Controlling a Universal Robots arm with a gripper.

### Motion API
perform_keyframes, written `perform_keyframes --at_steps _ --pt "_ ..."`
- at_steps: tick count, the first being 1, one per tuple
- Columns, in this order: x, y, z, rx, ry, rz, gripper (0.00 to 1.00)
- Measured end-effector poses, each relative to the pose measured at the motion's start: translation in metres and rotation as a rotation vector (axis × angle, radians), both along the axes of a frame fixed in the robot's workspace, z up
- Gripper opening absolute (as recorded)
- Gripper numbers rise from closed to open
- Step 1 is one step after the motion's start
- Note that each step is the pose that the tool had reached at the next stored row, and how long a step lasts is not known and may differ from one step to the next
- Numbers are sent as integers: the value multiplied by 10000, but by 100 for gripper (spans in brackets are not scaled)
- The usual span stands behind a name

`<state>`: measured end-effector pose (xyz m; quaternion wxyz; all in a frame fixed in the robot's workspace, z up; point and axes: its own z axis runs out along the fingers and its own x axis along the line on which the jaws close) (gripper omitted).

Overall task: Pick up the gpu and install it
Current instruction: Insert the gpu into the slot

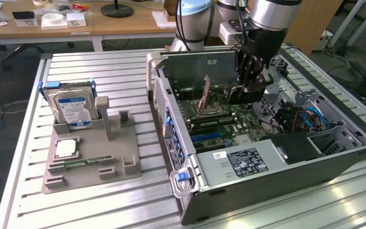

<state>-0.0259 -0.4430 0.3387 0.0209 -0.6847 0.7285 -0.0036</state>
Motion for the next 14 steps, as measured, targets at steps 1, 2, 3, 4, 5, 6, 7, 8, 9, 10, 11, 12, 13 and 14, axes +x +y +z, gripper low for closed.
perform_keyframes --at_steps 1,2,3,4,5,6,7,8,9,10,11,12,13,14 --pt "-1 0 -1 1 -1 0 27" --pt "-1 0 -2 1 0 0 27" --pt "-2 0 -4 1 -1 0 27" --pt "-3 0 -10 4 -2 -1 27" --pt "-5 0 -17 3 -2 -1 27" --pt "-5 0 -23 1 -1 -1 27" --pt "-6 0 -31 1 0 0 27" --pt "-8 0 -40 1 0 0 27" --pt "-8 0 -44 0 0 0 27" --pt "-8 0 -43 -1 0 0 27" --pt "-8 0 -43 -1 1 0 27" --pt "-8 0 -43 -1 1 0 27" --pt "-8 0 -44 -1 0 0 27" --pt "-8 0 -44 0 0 0 27"
